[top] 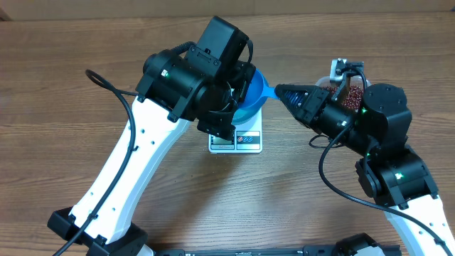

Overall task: Scoop item into bowl and weigh 150g on scale
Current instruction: 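Close the right gripper on the scoop handle, then open the left gripper, then carry the blue scoop with the right gripper toward the bean tub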

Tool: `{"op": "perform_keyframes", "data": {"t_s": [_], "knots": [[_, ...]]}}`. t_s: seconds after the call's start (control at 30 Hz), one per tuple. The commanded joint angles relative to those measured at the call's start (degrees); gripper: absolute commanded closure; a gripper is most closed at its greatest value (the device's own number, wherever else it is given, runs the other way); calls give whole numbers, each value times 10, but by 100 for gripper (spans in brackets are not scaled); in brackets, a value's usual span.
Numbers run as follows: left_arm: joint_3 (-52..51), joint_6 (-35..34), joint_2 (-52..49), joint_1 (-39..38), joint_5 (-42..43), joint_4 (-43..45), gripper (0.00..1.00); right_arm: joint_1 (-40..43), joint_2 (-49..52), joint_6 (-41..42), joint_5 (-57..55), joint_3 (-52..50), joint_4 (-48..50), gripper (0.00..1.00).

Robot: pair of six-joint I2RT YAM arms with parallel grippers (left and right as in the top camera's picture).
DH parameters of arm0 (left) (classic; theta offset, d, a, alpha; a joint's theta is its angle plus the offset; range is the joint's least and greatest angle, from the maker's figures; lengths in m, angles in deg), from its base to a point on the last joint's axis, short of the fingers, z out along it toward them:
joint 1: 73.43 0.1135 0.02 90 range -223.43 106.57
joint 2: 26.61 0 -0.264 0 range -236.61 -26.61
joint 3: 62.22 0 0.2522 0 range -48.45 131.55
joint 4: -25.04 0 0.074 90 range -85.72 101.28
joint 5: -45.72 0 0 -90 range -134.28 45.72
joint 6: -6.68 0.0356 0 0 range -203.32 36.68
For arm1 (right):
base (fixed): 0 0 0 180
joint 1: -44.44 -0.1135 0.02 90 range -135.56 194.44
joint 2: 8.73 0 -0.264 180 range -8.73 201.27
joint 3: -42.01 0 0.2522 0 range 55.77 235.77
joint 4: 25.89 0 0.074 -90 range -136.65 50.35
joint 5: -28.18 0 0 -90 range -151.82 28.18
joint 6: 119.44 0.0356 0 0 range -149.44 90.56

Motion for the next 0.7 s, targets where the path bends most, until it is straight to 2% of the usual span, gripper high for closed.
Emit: {"op": "perform_keyframes", "data": {"t_s": [0.0,0.17,0.27,0.47,0.67], "knots": [[5,34,21,-2,-8,7,0,-3,-2,-16,-42,10,-7,96],[5,66,48,-1,-24,8,0,-1,-2,-38,-84,10,-19,96],[5,125,64,0,-55,6,0,-1,-2,-48,-125,10,-41,96],[5,334,82,5,-138,5,0,-1,-3,-152,-154,10,-68,96],[5,555,82,5,-141,5,0,-1,-3,-199,-184,10,-119,96]]}}
